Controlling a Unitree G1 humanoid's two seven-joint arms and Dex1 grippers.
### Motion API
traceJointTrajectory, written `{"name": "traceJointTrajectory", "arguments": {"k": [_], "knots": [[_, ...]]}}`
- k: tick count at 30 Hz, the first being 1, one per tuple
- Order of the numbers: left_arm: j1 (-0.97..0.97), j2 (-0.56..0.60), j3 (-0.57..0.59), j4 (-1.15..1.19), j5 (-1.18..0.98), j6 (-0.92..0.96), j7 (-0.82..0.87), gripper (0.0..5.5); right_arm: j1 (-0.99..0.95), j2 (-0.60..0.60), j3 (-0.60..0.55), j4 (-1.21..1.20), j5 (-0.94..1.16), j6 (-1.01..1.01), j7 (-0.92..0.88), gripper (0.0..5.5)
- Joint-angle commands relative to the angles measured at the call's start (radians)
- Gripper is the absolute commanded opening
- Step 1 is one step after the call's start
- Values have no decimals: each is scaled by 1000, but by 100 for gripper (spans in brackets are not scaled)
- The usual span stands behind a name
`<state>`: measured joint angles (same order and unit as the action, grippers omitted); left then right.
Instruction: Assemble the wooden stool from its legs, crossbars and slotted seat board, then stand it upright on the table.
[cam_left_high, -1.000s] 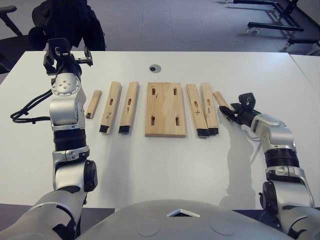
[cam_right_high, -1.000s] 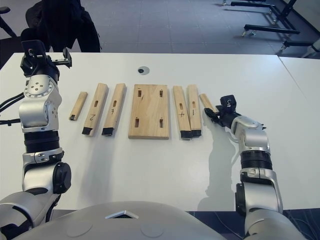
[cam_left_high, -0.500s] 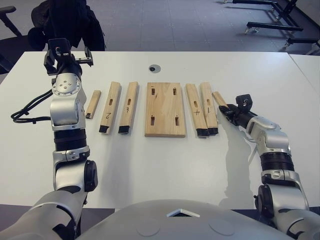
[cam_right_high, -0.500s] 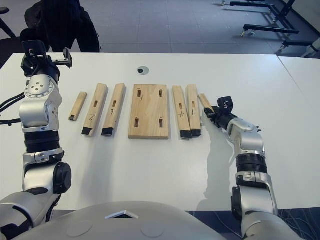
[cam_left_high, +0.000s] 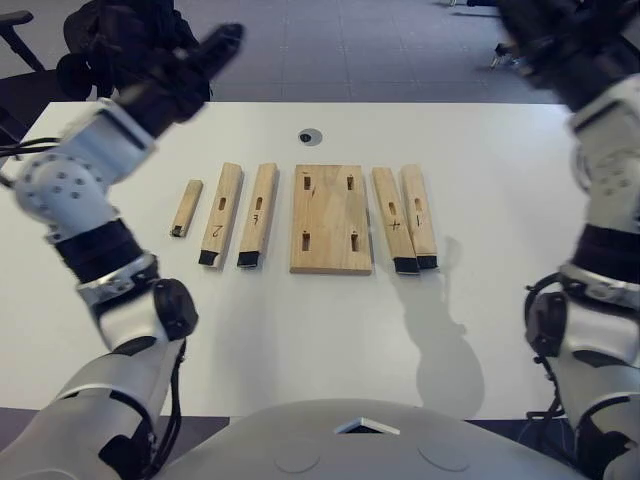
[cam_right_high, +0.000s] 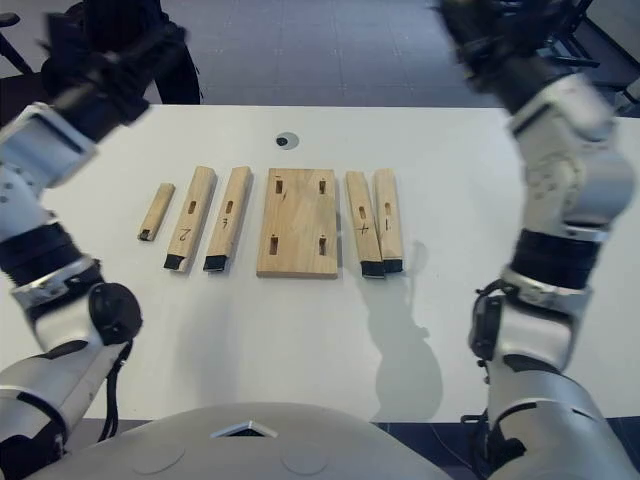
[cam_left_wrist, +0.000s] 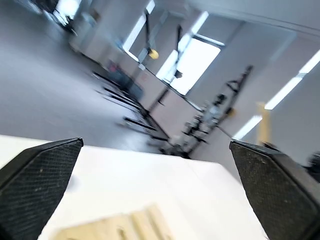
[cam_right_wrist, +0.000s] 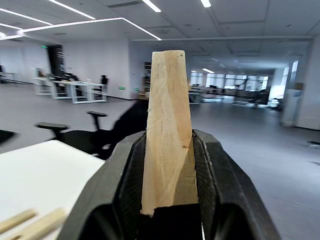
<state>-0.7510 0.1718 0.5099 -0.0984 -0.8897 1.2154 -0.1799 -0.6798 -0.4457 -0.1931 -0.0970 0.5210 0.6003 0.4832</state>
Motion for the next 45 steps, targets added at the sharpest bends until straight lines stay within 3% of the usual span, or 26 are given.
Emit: {"name": "traceJointTrajectory", "arguments": {"k": [1,6,14,24,41,45], "knots": [[-5,-109,-24,-69,-83,34,97,540,71,107,136,-115,-15,28,-46,128],[-33,-209,105,7,-330,8,308,540,216,164,227,-159,-62,-9,-63,128],[41,-257,-2,-18,-521,-35,470,540,214,246,270,-182,-59,-19,-73,128],[102,-154,-86,27,-579,-101,479,540,205,243,209,-240,14,39,-75,128],[103,-87,-192,20,-693,-200,508,540,265,245,299,-247,-30,26,-70,128],[108,-70,-206,20,-704,-216,504,481,277,250,299,-253,-32,29,-72,128]]}}
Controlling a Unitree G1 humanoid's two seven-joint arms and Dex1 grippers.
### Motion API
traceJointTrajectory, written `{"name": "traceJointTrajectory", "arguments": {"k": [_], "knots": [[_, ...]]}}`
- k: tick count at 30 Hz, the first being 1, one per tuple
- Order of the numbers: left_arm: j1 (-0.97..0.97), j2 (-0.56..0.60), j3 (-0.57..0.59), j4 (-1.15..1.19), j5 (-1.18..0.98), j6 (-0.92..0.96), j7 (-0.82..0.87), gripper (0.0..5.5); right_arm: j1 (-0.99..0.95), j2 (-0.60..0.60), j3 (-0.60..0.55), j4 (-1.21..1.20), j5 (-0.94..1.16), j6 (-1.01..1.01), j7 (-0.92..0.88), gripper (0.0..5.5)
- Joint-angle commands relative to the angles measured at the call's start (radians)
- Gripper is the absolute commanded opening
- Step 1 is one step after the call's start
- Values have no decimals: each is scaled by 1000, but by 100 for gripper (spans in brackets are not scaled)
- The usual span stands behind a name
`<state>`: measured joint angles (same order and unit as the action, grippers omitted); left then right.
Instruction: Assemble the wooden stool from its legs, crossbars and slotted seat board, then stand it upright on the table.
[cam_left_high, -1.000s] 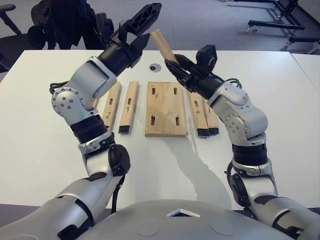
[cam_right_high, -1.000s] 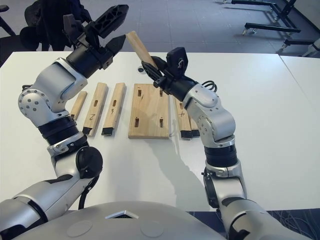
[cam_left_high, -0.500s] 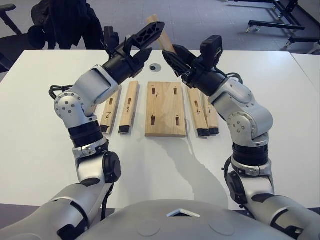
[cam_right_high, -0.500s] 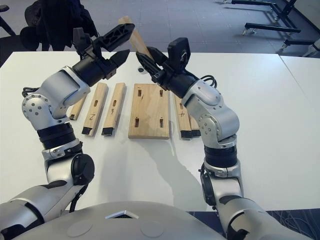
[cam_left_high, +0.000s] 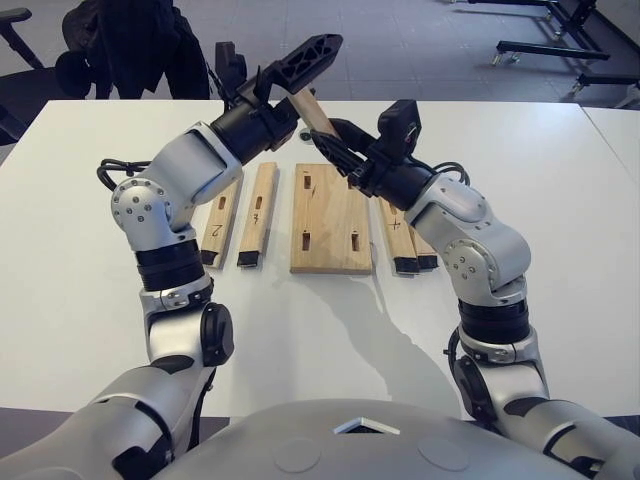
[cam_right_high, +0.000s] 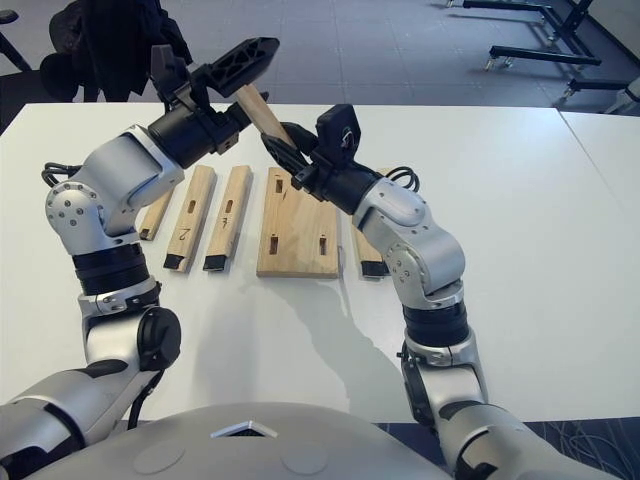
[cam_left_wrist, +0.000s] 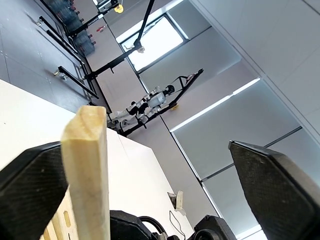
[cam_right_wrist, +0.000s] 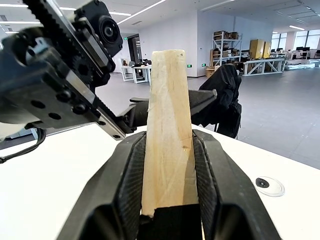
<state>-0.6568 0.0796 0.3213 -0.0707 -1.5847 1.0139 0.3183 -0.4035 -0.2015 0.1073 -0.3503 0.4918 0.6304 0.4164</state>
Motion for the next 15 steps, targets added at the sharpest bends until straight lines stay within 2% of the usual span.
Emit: {"name": "traceJointTrajectory", "arguments": {"k": [1,15], "knots": [[16,27,-22,-8,-11,-18,4,457,2,8,-2,-2,-3,-1,-6,128],[40,57,-78,-19,-5,-62,5,231,12,19,2,-17,-6,3,-11,128]]}}
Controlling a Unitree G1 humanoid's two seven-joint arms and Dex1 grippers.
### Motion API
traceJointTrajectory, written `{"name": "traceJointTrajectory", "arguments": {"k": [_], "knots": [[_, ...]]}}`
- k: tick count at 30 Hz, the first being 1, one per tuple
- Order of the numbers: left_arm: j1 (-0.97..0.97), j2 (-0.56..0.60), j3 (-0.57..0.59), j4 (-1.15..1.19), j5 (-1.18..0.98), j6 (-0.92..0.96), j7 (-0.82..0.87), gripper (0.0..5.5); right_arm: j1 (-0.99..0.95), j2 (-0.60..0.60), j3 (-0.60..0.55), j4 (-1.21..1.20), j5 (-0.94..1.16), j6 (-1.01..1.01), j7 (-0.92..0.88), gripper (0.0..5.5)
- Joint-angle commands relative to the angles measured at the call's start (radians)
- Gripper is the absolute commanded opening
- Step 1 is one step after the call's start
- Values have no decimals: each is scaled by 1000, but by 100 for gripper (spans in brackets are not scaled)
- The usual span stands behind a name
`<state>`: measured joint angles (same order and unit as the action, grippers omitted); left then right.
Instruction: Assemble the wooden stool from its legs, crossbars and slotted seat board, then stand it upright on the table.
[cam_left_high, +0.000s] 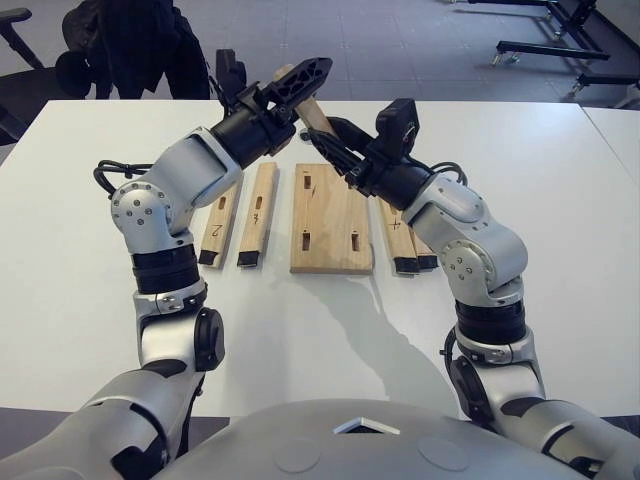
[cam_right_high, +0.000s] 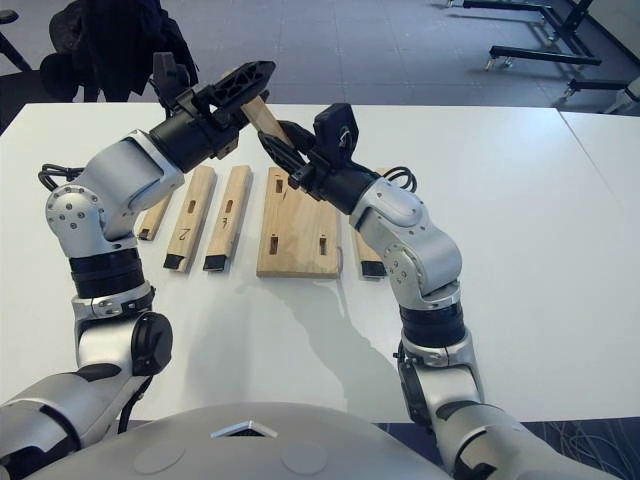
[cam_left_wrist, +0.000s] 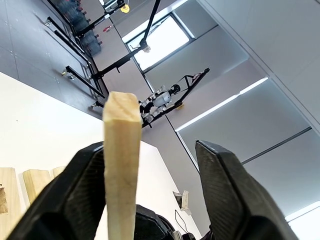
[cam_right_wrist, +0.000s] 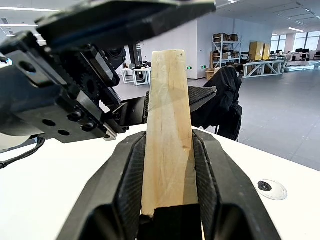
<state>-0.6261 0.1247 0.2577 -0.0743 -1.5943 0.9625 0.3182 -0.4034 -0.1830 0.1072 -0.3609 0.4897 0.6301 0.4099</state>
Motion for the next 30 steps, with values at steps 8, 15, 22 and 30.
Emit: {"name": "traceJointTrajectory", "arguments": {"k": [8,15,22,30], "knots": [[16,35,-52,-20,38,-7,9,117,10,5,7,-11,-8,4,-10,128],[25,46,-74,-28,70,-7,9,46,7,11,17,-23,-11,5,-17,128],[22,45,-59,-15,73,-15,13,44,24,10,32,-26,-22,0,-16,128],[27,48,-49,-6,71,-14,5,38,32,3,8,-3,13,58,-11,273]]}}
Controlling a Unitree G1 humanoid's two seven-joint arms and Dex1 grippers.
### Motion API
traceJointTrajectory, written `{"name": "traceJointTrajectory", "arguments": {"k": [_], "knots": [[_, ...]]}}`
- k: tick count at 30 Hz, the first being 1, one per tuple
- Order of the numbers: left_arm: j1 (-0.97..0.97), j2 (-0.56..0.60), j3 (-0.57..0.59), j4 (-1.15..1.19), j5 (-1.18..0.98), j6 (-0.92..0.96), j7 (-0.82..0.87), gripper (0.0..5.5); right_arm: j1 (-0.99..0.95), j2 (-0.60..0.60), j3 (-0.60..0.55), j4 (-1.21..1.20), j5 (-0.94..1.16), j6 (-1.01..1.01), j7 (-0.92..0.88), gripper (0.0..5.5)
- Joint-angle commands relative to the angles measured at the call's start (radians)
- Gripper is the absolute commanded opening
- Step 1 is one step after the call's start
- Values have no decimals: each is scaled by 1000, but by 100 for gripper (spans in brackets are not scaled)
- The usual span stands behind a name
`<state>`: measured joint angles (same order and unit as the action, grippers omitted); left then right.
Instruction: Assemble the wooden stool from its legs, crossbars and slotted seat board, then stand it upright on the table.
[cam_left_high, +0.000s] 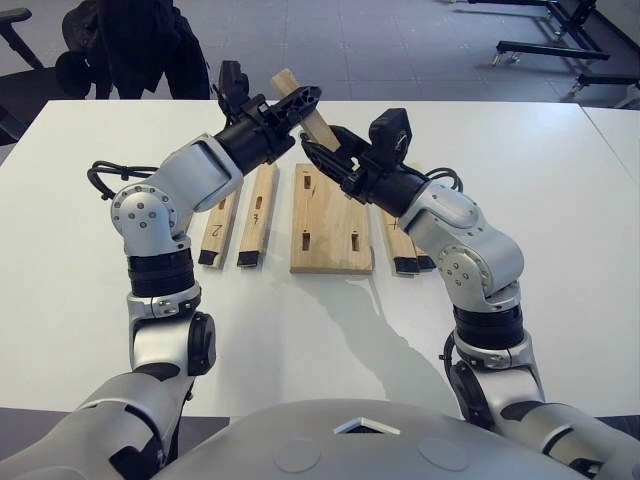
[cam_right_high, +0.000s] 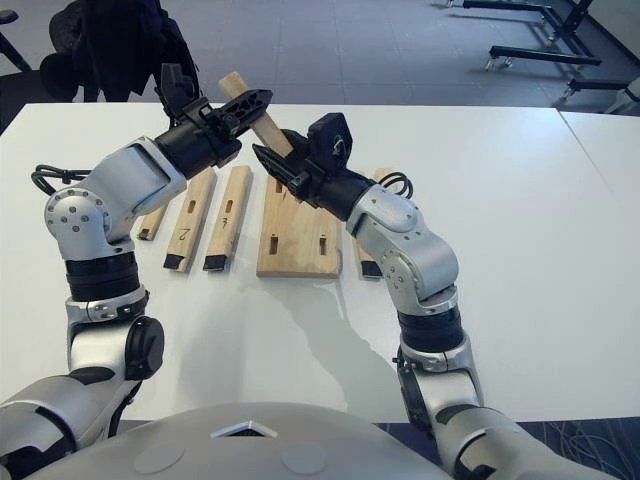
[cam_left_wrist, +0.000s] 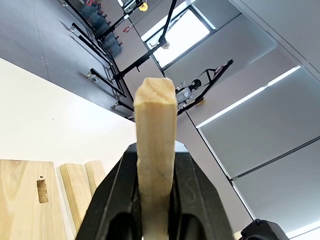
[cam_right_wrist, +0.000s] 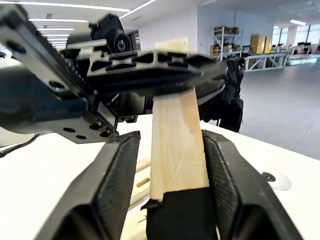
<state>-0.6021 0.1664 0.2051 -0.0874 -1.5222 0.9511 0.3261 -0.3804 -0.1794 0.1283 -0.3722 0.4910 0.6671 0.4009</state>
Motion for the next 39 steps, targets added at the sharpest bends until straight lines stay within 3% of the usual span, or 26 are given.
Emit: {"name": "traceJointTrajectory", "arguments": {"k": [1,8,14,16,20,27,33,39], "knots": [[3,10,4,9,3,-1,-6,38,7,-1,-19,11,13,23,-3,280],[21,71,-22,11,101,19,-59,38,-16,-21,-94,-9,80,56,8,413],[43,300,-60,-18,451,-12,-144,38,70,-76,-245,-123,280,107,51,513],[71,399,-132,-95,639,-58,-167,38,83,-85,-272,-111,282,100,28,537],[168,423,-202,-172,847,-118,-183,38,102,-68,-269,-97,266,85,-23,540],[319,296,-311,-263,1189,-290,-88,38,127,-41,-192,-66,195,38,-57,540],[334,255,-237,-82,1318,-514,-155,38,150,-29,-172,-63,183,16,-63,540],[261,213,-82,147,1225,-576,-304,38,158,-17,-157,-68,177,15,-73,540]]}}
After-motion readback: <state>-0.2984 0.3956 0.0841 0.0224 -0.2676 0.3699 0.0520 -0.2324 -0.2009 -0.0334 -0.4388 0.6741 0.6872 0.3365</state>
